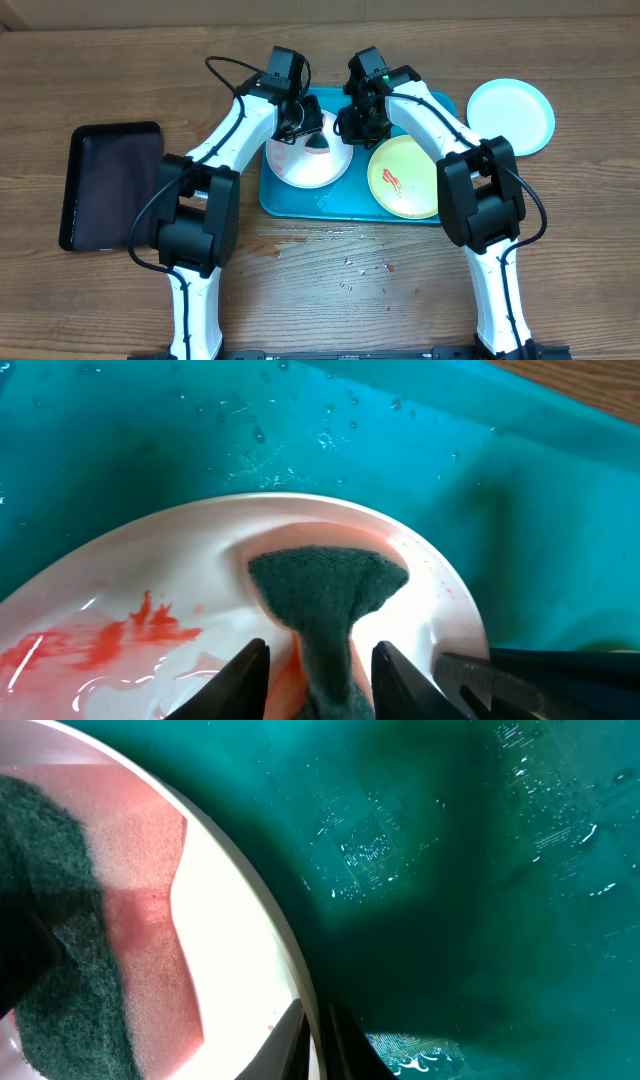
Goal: Clean dirty plates on tray and stack at the side
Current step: 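Scrub the white plate with the sponge while the right gripper holds it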
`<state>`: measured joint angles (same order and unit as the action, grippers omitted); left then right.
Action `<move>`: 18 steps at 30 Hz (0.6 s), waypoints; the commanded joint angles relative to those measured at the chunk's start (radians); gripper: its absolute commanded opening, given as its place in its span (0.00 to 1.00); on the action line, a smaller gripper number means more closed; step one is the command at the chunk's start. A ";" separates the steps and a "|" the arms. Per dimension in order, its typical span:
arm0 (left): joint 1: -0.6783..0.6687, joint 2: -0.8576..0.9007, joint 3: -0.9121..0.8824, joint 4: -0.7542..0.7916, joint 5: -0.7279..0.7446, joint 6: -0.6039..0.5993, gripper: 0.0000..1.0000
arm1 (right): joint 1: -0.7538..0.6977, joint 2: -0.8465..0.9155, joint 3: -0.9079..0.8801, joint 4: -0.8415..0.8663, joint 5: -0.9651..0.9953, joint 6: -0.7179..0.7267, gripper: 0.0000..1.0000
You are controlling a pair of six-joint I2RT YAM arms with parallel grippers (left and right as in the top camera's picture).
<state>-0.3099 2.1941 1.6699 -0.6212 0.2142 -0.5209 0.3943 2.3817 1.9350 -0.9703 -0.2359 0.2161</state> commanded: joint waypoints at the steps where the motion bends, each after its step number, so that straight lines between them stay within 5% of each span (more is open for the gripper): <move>1: -0.021 0.011 -0.002 0.005 0.022 -0.003 0.34 | -0.003 0.017 -0.025 -0.003 0.026 -0.003 0.08; 18: -0.022 0.051 -0.003 0.002 -0.022 -0.002 0.04 | -0.003 0.017 -0.025 -0.004 0.026 -0.004 0.08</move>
<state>-0.3332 2.2120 1.6695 -0.6125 0.2195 -0.5232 0.3943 2.3817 1.9339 -0.9695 -0.2359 0.2161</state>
